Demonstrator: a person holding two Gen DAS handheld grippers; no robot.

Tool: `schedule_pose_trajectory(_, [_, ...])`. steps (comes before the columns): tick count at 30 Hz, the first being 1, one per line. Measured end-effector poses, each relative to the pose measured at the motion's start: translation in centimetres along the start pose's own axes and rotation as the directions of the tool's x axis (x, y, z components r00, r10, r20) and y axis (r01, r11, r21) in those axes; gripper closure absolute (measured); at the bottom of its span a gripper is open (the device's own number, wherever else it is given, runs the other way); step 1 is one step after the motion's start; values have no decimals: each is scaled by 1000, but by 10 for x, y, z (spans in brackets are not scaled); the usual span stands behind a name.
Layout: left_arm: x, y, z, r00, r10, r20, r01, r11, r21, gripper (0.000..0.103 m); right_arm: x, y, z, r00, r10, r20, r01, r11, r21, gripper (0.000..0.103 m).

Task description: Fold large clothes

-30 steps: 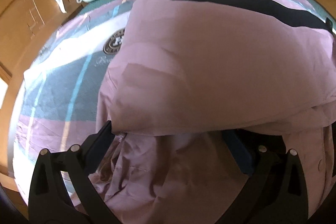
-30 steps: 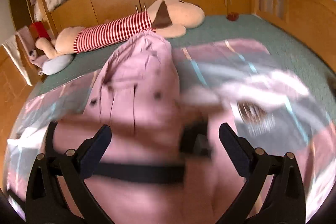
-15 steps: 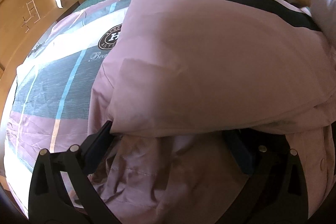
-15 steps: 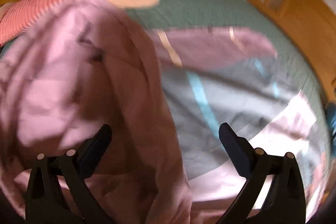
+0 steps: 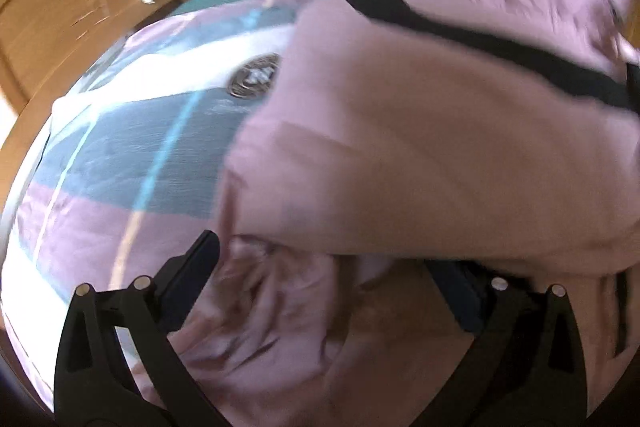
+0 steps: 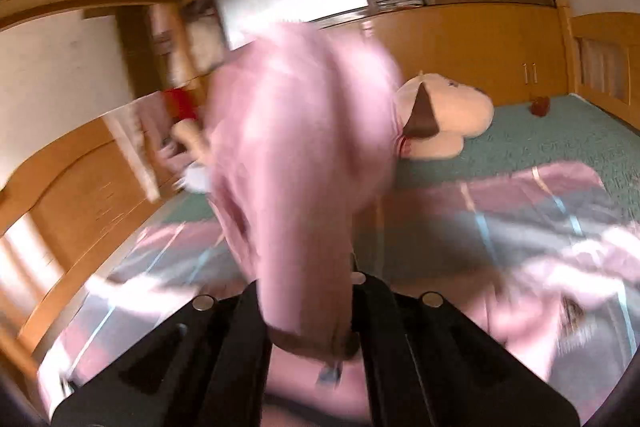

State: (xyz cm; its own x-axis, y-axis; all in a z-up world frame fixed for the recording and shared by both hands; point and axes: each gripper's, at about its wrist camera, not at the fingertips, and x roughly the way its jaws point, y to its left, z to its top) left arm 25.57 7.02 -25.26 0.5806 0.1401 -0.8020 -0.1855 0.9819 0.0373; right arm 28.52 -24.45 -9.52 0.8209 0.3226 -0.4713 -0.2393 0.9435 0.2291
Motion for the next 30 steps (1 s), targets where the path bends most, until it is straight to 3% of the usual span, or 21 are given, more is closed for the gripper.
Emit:
schedule_pose_trajectory(1, [-12, 4, 3, 1000, -15, 17, 16, 1000, -22, 2, 0, 0, 0, 1000, 0, 0, 0, 1000, 0, 99])
schedule_pose_trajectory(2, [-24, 8, 6, 999, -25, 35, 26, 999, -36, 2, -18, 1, -43, 989, -95, -113, 85, 993, -88, 94])
schedule_pose_trajectory(4, [-49, 15, 15, 997, -30, 72, 34, 998, -49, 2, -30, -4, -82, 936, -282, -210, 256, 956, -143, 73])
schedule_pose_trajectory(5, [-56, 17, 18, 996, -28, 79, 33, 998, -52, 2, -36, -7, -93, 908, -351, -228, 327, 935, -138, 44])
schedule_pose_trajectory(6, [-64, 21, 22, 996, -27, 85, 32, 998, -57, 2, -44, -11, -107, 862, -439, -253, 416, 898, -143, 17])
schedule_pose_trajectory(8, [-76, 29, 23, 993, -15, 118, 25, 996, -83, 2, -52, -11, -122, 785, -535, -311, 489, 844, -218, 15])
schedule_pose_trajectory(9, [-82, 35, 25, 991, -13, 131, 26, 994, -102, 2, -58, -10, -126, 766, -558, -319, 506, 830, -237, 15])
schedule_pose_trajectory(10, [-84, 39, 28, 992, -17, 128, 32, 993, -114, 2, -69, -6, -127, 764, -576, -292, 528, 817, -231, 15])
schedule_pose_trajectory(12, [-91, 47, 28, 991, -55, 124, 71, 988, -136, 2, -81, -3, -121, 784, -563, -262, 529, 826, -193, 15])
schedule_pose_trajectory(14, [-96, 52, 27, 989, -81, 125, 100, 984, -150, 2, -93, 9, -113, 845, -492, -209, 479, 871, -115, 15])
schedule_pose_trajectory(16, [-98, 53, 25, 990, -99, 103, 114, 981, -155, 2, -101, 20, -107, 937, -302, -174, 308, 951, 7, 10])
schedule_pose_trajectory(17, [-98, 51, 22, 990, -110, 83, 121, 980, -155, 2, -96, 22, -107, 963, -186, -196, 202, 977, 69, 4])
schedule_pose_trajectory(18, [-96, 51, 16, 990, -129, 54, 136, 978, -160, 2, -90, 23, -107, 969, -89, -228, 120, 985, 125, 3])
schedule_pose_trajectory(19, [-94, 52, 14, 989, -144, 36, 148, 975, -167, 2, -77, 23, -111, 962, 21, -272, 36, 978, 203, 3])
schedule_pose_trajectory(20, [-91, 53, 12, 987, -157, 22, 159, 972, -175, 2, -59, 25, -118, 935, 141, -326, -40, 954, 297, 3])
schedule_pose_trajectory(22, [-86, 51, 9, 984, -180, 5, 178, 967, -180, 2, -24, 32, -135, 879, 256, -402, -78, 910, 408, 3])
schedule_pose_trajectory(24, [-82, 48, 8, 985, -173, -4, 170, 971, -165, 2, -4, 32, -147, 862, 287, -418, -52, 870, 490, 3])
schedule_pose_trajectory(27, [-78, 46, 7, 989, -150, -16, 146, 979, -145, 2, 13, 16, -167, 860, 375, -347, -43, 730, 682, 6])
schedule_pose_trajectory(28, [-76, 46, 6, 989, -148, -22, 144, 979, -146, 2, 14, 5, -171, 866, 390, -312, -37, 673, 738, 14])
schedule_pose_trajectory(29, [-74, 46, 6, 989, -148, -29, 143, 978, -150, 2, 13, 1, -173, 868, 385, -314, -20, 659, 752, 49])
schedule_pose_trajectory(30, [-71, 47, 5, 987, -153, -40, 146, 977, -157, 2, 11, -6, -175, 871, 377, -315, -2, 645, 764, 76])
